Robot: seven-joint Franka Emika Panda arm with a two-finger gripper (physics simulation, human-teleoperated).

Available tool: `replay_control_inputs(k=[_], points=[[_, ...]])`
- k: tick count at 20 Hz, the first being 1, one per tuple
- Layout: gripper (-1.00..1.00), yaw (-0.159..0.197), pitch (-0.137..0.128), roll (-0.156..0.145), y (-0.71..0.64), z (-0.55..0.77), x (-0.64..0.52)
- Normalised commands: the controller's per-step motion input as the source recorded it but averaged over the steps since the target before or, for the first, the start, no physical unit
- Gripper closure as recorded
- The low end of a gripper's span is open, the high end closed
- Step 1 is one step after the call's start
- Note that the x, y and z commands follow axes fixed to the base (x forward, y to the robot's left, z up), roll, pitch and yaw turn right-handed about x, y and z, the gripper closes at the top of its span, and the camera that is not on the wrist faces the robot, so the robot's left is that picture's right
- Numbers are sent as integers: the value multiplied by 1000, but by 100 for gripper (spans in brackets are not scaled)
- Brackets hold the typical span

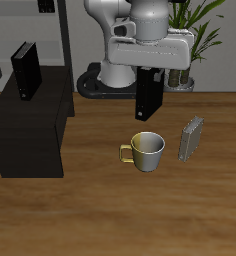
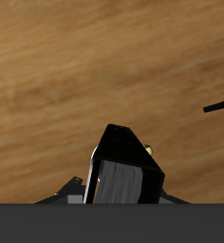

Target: Place the right black book upright on top of the shelf and place the left black book upright on top of the shelf

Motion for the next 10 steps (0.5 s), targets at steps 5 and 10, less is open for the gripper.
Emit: replay_control_inputs(k=[5,10], points=[[100,-5,-2,-71,-637,387,-59],[100,-71,32,-34,-494,172,41]])
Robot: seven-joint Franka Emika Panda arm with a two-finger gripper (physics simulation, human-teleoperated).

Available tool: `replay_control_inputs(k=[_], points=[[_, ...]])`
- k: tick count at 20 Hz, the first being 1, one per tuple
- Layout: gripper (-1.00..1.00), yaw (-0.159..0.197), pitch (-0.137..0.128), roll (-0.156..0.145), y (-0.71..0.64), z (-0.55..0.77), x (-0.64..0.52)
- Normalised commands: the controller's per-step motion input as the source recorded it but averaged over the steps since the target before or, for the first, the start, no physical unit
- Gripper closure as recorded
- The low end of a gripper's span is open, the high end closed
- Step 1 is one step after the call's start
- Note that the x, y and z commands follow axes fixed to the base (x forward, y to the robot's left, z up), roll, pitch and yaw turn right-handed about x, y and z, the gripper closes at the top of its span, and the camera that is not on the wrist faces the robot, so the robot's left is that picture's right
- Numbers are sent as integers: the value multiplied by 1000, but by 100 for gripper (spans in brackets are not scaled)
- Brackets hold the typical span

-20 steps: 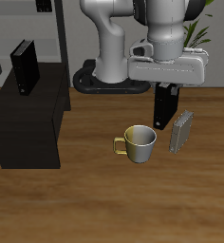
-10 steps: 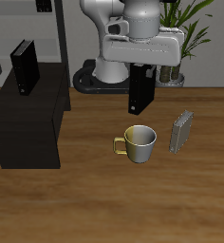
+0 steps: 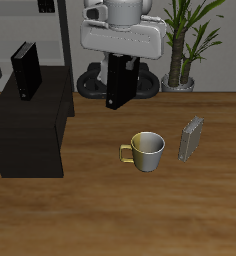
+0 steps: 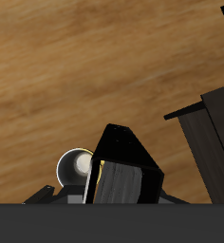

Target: Place the right black book upright on top of the shelf and place the left black book upright on top of the shelf

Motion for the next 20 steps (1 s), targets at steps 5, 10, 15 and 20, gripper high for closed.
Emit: replay_control_inputs(k=[5,10,15,20], points=[[100,-35,-13,-30,-405,144,-23],[100,-71,-2,-48,-347,169,-23],[100,-49,9,-41,-320,196,-57],[100,-24,22,-38,-347,120,-53]])
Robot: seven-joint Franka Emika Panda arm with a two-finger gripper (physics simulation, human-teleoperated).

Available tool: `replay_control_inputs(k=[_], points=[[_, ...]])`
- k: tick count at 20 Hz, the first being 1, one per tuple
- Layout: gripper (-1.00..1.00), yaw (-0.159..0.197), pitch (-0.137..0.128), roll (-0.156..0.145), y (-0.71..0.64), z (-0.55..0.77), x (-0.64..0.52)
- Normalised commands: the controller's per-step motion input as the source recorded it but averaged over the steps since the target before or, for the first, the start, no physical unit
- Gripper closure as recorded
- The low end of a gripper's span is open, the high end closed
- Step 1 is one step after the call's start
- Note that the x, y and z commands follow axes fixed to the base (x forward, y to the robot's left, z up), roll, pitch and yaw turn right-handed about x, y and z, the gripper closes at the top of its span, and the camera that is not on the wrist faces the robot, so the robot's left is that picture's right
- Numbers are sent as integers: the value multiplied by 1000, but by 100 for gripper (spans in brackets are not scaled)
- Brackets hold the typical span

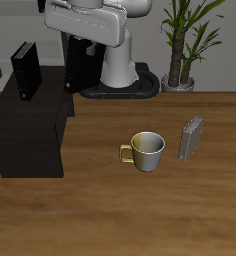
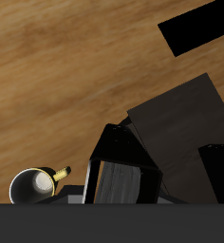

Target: Place the right black book upright on top of the shelf and place the left black book upright on top of the shelf

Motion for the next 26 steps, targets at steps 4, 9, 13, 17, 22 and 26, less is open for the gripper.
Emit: replay_control_inputs(k=[4,9,13,17,22,26], points=[[100,-62,9,-68,-411,98,-32],[100,-49,14,-32,-351,114,-37],[100,-17,17,-10,-196,-41,24],[100,-35,15,6,-189,-77,33],[100,-56,32,-6,-238,-203,101],[100,-53,54,51,-147,-257,84]])
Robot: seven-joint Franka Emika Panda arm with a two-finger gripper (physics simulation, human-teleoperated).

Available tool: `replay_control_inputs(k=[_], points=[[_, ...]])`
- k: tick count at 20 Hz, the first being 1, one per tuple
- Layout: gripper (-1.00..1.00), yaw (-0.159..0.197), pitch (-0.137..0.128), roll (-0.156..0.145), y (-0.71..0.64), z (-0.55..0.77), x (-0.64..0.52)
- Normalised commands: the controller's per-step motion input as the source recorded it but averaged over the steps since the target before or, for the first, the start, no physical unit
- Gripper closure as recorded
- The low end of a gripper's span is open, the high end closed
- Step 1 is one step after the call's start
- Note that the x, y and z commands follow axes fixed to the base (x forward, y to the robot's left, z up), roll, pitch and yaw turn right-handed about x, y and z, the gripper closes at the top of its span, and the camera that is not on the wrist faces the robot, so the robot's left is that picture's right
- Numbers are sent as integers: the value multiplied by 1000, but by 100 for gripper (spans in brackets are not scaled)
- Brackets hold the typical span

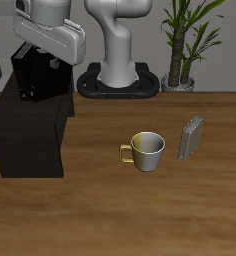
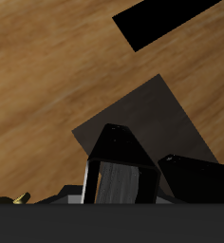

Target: Place the right black book upright on top of the shelf and place the left black book upright on top of the shelf

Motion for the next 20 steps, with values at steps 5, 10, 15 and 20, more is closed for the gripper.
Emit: replay_control_inputs(k=[5,10,15,20], points=[[100,-12,11,113,-10,-161,-12],[100,2,8,-3,-142,-105,-23],[100,-29,-2,-11,-157,-31,-44],[100,-29,3,22,-64,-67,-11]])
